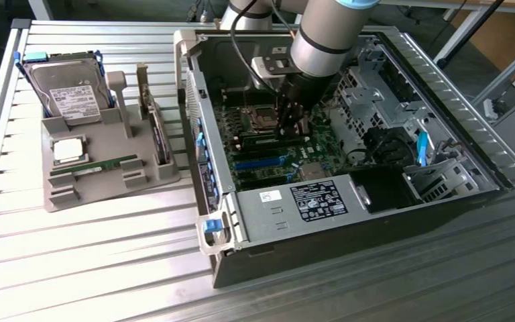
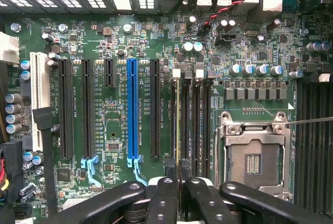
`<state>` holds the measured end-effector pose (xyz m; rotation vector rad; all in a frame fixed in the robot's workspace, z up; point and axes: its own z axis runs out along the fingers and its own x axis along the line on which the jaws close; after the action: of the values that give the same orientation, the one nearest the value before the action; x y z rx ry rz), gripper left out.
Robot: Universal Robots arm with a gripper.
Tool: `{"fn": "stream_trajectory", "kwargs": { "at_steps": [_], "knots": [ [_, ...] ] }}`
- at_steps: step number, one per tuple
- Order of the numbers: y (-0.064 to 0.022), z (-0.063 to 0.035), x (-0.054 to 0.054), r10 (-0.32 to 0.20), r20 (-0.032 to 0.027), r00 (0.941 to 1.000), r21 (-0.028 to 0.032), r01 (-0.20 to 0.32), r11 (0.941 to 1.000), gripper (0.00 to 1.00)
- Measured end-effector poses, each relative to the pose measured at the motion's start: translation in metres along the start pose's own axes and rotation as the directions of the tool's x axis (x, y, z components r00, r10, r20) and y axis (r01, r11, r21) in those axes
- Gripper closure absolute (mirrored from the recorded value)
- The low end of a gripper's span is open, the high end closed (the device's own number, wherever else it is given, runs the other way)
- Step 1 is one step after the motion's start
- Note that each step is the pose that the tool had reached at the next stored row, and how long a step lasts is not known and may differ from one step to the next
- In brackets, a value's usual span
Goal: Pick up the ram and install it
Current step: 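Insert the ram into the slot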
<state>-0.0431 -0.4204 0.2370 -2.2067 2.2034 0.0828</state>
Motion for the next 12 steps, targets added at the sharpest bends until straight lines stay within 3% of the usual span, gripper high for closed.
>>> {"fn": "stream_trajectory", "kwargs": {
  "at_steps": [12],
  "knots": [
    [0.0000, 0.0016, -0.0021, -0.001, 0.0016, 1.0000, -0.0003, 0.001, 1.0000, 0.89]
  ]
}}
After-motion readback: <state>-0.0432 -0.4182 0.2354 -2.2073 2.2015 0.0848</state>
